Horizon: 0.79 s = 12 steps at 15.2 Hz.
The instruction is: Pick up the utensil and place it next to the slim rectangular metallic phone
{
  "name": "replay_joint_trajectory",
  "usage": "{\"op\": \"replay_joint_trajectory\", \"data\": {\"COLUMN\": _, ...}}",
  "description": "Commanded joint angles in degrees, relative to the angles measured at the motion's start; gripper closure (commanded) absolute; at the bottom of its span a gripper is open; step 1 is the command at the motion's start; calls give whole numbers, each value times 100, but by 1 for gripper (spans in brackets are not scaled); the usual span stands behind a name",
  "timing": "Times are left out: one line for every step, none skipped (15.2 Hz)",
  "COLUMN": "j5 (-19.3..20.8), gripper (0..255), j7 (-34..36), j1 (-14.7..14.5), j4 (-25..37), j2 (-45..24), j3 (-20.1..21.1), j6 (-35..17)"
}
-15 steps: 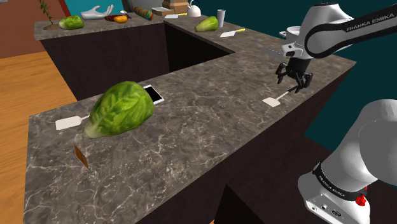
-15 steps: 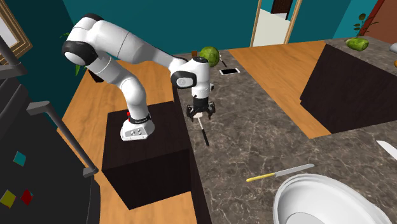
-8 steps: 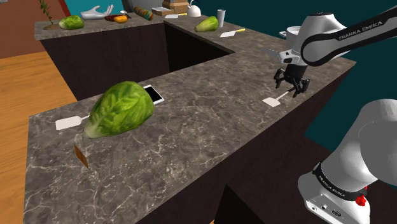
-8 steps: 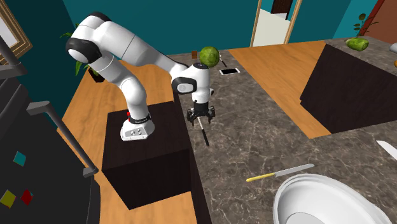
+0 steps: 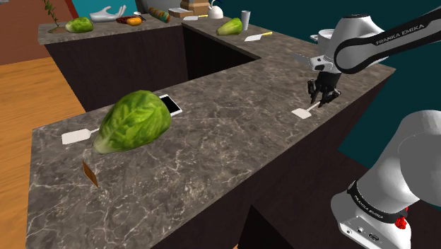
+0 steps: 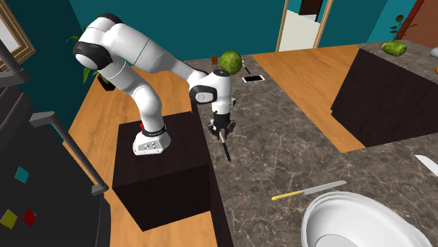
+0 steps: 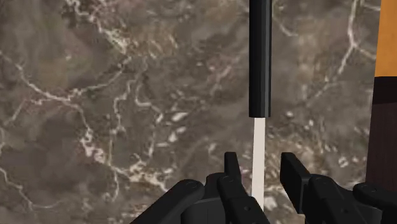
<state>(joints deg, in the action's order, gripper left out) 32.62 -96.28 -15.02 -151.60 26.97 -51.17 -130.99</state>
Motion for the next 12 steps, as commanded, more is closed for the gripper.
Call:
{"op": "replay_joint_trajectory", "data": {"j5": 0, "gripper": 255, "j7": 0, "j1": 0, "j4": 0, "j2": 0, "j3": 0, "j6": 0}}
{"op": "replay_joint_trajectory", "data": {"j5": 0, "gripper": 255, "j7": 0, "j1": 0, "j4": 0, "j2": 0, "j3": 0, "j6": 0}}
{"op": "replay_joint_trajectory", "data": {"j5": 0, "gripper": 255, "j7": 0, "j1": 0, "j4": 0, "j2": 0, "j3": 0, "j6": 0}}
{"op": "replay_joint_trajectory", "data": {"j5": 0, "gripper": 255, "j7": 0, "j1": 0, "j4": 0, "j2": 0, "j3": 0, "j6": 0}}
{"op": "replay_joint_trajectory", "data": {"j5": 0, "gripper": 255, "j7": 0, "j1": 0, "j4": 0, "j2": 0, "j3": 0, "j6": 0}}
{"op": "replay_joint_trajectory", "data": {"j5": 0, "gripper": 255, "j7": 0, "j1": 0, "j4": 0, "j2": 0, "j3": 0, "j6": 0}}
{"op": "replay_joint_trajectory", "data": {"j5": 0, "gripper": 255, "j7": 0, "j1": 0, "j4": 0, "j2": 0, "j3": 0, "j6": 0}}
{"op": "replay_joint_trajectory", "data": {"j5": 0, "gripper": 255, "j7": 0, "j1": 0, "j4": 0, "j2": -1, "j3": -1, "j6": -1}}
{"op": "replay_joint_trajectory", "data": {"j5": -3, "gripper": 255, "j7": 4, "j1": 24, "j4": 33, "j2": 72, "j3": 54, "j6": 105}}
{"op": "replay_joint_trajectory", "data": {"j5": -9, "gripper": 255, "j7": 6, "j1": 45, "j4": 68, "j2": 142, "j3": 108, "j6": 209}}
{"op": "replay_joint_trajectory", "data": {"j5": -17, "gripper": 255, "j7": 8, "j1": 66, "j4": 103, "j2": 208, "j3": 161, "j6": 312}}
{"op": "replay_joint_trajectory", "data": {"j5": -26, "gripper": 255, "j7": 8, "j1": 84, "j4": 140, "j2": 273, "j3": 212, "j6": 414}}
